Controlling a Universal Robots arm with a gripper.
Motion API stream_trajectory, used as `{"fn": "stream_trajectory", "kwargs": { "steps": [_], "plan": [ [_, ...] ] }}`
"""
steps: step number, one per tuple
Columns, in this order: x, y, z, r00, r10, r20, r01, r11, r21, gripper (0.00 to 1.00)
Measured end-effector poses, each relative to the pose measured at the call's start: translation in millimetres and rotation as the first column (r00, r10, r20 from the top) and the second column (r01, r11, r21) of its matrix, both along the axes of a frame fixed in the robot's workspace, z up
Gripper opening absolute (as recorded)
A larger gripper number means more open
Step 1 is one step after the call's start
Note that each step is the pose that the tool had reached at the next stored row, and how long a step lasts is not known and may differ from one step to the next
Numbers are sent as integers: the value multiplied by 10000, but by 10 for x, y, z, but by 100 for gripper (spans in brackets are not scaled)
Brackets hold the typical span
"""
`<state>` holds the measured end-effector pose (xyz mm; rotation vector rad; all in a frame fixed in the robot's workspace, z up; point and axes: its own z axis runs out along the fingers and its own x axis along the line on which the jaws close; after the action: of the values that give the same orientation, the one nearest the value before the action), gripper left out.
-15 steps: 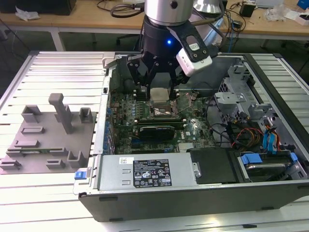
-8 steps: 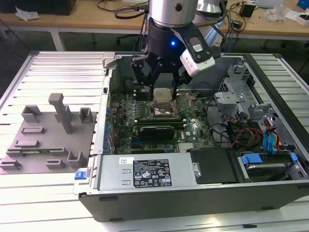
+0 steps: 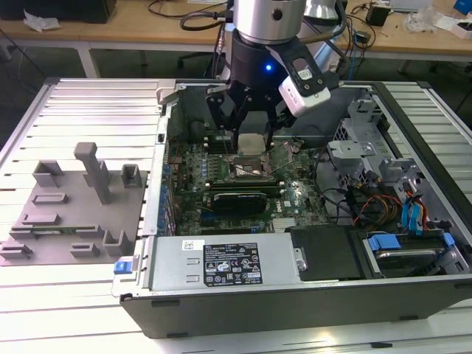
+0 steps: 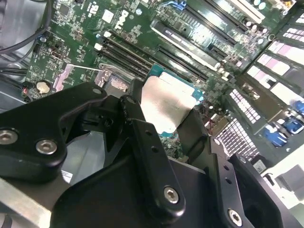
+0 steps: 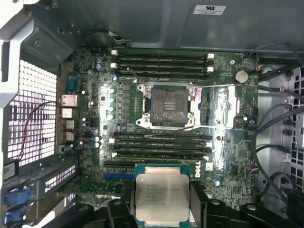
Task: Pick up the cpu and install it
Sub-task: 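Pick up the cpu and move it towards the insertion slot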
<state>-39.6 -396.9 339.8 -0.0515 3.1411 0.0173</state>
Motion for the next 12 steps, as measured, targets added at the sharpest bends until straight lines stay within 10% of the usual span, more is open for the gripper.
{"fn": "stream_trajectory", "kwargs": {
  "steps": [12],
  "plan": [
    [98,243,-129,10000,0,0,0,10000,1,55]
  ]
}}
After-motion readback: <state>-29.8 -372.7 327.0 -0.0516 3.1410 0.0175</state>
